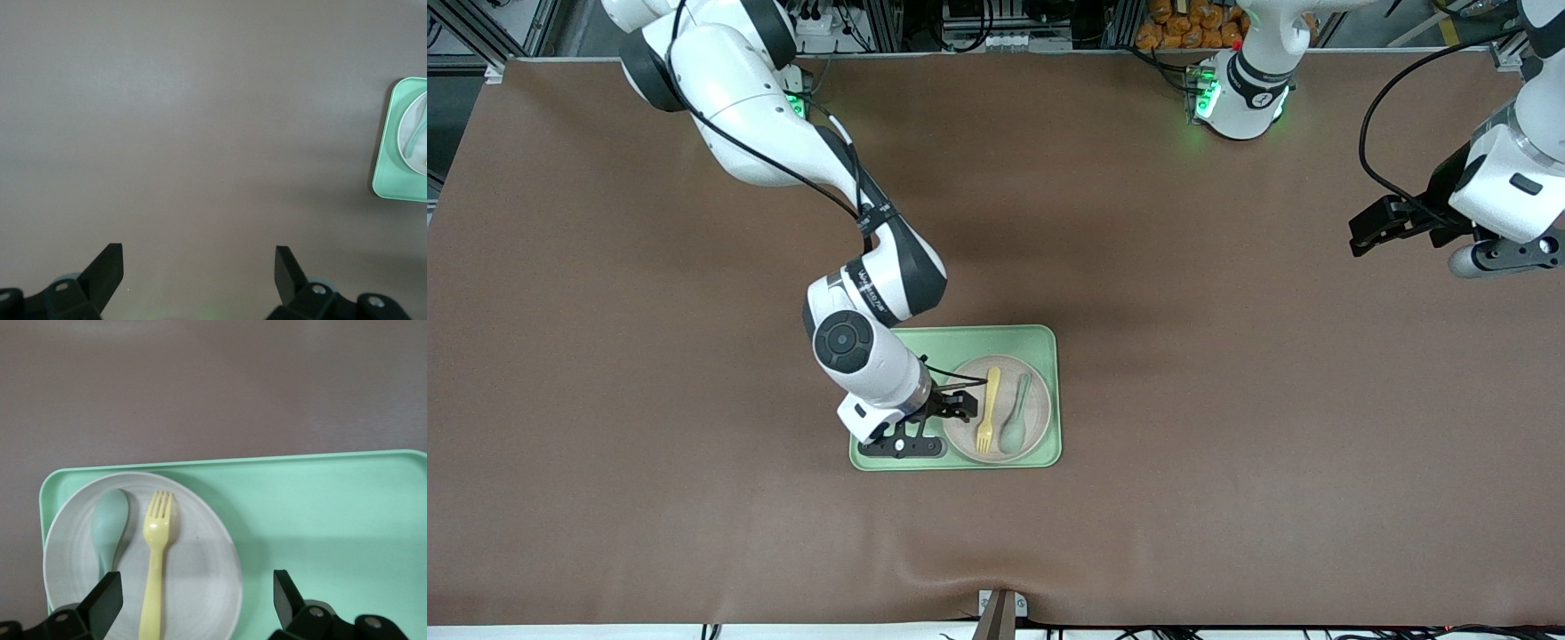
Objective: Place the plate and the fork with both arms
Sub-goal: 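Move the right gripper over the plate toward the yellow fork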
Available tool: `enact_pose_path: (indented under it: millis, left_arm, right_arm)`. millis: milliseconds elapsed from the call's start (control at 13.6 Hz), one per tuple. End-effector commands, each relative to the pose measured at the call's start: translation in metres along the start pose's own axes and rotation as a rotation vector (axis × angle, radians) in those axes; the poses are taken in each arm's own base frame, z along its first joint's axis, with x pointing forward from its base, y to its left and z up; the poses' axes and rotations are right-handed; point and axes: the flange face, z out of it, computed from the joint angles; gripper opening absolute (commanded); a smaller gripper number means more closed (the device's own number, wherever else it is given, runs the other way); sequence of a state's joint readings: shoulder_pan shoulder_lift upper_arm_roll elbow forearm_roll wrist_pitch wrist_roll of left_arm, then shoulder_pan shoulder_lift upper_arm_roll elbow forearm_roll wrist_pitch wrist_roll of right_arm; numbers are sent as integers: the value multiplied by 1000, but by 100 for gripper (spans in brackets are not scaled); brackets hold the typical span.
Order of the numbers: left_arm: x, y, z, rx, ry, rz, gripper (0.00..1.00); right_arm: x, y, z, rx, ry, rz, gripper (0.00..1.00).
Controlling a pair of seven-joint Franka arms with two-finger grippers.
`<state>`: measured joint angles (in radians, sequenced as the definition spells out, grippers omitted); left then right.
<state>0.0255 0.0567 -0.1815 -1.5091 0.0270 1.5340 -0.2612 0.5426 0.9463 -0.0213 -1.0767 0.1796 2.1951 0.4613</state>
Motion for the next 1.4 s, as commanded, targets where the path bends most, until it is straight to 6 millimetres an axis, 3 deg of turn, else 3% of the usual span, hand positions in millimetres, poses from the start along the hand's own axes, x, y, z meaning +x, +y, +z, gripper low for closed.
enact_pose_path:
  millis: [0, 147, 735, 882, 1323]
  left_arm:
    - [0, 1, 1, -6, 1, 13, 100]
    - [1, 2, 1, -7, 4, 15, 100]
    - [0, 3, -6, 0, 19, 33, 100]
    - [0, 1, -6, 2, 21, 31, 100]
    - [1, 1, -6, -9, 18, 28, 100]
  right_arm:
    - [-6, -17, 17, -11, 18, 2, 98]
    - [-11, -22, 24, -18, 12, 1, 88]
    - [-41, -50, 53, -77, 33, -46, 78]
    - [-49, -58, 57, -99, 35, -71, 67]
    - [-56, -51, 72, -126, 18, -76, 67]
